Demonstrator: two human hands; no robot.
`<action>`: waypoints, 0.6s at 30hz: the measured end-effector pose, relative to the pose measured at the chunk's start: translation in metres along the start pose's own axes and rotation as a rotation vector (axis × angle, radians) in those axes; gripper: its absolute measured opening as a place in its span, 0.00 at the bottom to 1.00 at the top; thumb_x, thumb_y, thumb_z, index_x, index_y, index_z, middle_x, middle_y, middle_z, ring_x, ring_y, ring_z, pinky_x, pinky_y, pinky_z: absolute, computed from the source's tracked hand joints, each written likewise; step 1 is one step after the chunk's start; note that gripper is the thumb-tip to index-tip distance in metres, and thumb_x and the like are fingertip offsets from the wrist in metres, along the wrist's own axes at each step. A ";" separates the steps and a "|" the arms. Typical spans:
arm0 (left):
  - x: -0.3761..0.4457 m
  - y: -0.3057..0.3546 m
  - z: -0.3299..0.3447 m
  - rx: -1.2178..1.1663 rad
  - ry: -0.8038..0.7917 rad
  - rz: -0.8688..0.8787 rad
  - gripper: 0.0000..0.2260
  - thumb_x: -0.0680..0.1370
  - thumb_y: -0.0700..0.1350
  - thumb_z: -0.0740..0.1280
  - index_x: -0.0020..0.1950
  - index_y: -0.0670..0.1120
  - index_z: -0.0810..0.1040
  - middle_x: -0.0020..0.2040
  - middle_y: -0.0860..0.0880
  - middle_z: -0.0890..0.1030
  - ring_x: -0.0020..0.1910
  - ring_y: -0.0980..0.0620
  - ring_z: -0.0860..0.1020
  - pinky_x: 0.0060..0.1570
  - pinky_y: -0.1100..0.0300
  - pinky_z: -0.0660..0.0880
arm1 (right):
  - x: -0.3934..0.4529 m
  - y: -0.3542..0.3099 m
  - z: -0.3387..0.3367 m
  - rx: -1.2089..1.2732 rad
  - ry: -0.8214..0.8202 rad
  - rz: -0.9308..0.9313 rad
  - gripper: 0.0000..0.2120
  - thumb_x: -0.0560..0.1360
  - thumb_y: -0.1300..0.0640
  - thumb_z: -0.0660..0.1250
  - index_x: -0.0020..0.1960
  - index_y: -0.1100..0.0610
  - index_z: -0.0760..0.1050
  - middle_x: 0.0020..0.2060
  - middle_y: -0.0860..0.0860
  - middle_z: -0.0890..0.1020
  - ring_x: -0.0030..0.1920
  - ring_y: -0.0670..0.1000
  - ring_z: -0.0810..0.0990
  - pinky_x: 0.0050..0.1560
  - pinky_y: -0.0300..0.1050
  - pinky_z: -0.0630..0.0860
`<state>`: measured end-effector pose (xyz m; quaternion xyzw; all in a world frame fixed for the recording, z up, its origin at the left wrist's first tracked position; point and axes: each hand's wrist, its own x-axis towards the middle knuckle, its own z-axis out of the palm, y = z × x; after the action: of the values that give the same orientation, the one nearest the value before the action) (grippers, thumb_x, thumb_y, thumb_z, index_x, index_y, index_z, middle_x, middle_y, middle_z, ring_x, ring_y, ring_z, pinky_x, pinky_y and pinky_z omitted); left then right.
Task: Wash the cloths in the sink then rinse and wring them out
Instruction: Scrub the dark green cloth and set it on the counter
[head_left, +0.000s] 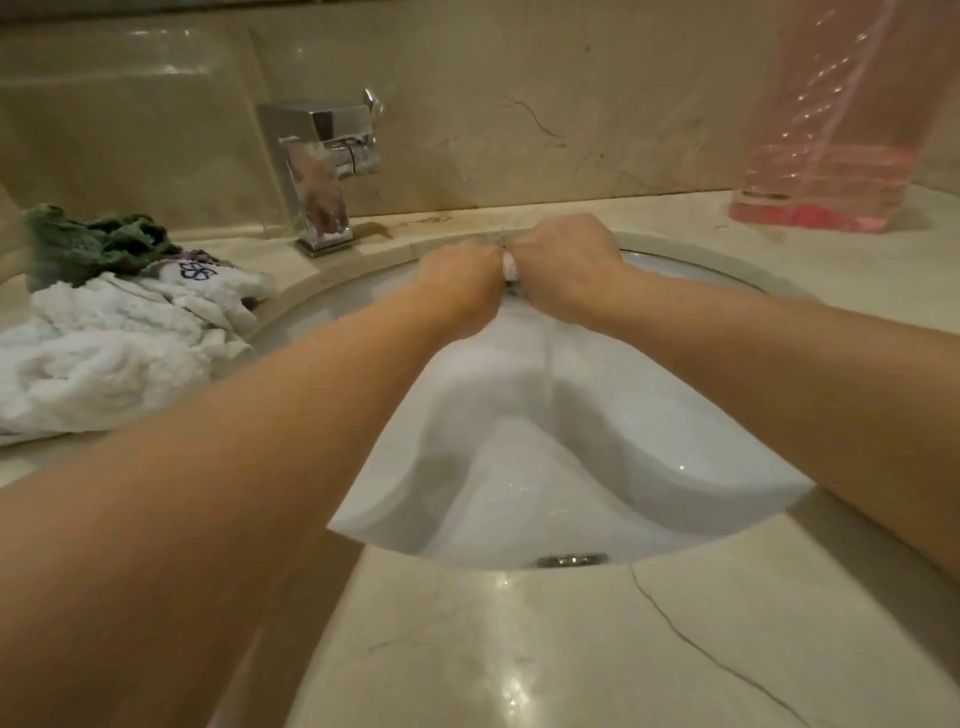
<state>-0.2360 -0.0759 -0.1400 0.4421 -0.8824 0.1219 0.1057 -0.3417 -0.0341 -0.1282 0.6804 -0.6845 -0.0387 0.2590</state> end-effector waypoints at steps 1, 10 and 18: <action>0.006 -0.003 0.001 -0.034 -0.032 -0.002 0.13 0.79 0.37 0.57 0.61 0.44 0.75 0.53 0.44 0.78 0.45 0.45 0.73 0.42 0.54 0.68 | 0.007 0.002 0.002 -0.041 0.001 -0.013 0.12 0.80 0.60 0.58 0.59 0.56 0.77 0.56 0.55 0.81 0.55 0.59 0.80 0.41 0.45 0.68; 0.032 -0.016 -0.009 -0.521 -0.220 -0.021 0.08 0.77 0.37 0.60 0.38 0.43 0.70 0.30 0.43 0.71 0.24 0.46 0.68 0.18 0.65 0.59 | 0.050 0.010 0.011 -0.106 0.074 -0.046 0.14 0.78 0.66 0.58 0.57 0.59 0.79 0.54 0.57 0.82 0.53 0.61 0.81 0.42 0.46 0.69; 0.036 -0.025 -0.023 -1.061 -0.699 -0.110 0.15 0.82 0.39 0.55 0.36 0.49 0.61 0.27 0.52 0.55 0.22 0.56 0.52 0.22 0.67 0.48 | 0.043 0.017 -0.002 -0.081 0.080 -0.106 0.05 0.64 0.64 0.72 0.36 0.56 0.78 0.34 0.55 0.82 0.30 0.55 0.79 0.27 0.35 0.52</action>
<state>-0.2348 -0.1104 -0.1050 0.3881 -0.7810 -0.4888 0.0221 -0.3538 -0.0737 -0.1066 0.7057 -0.6344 -0.0526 0.3110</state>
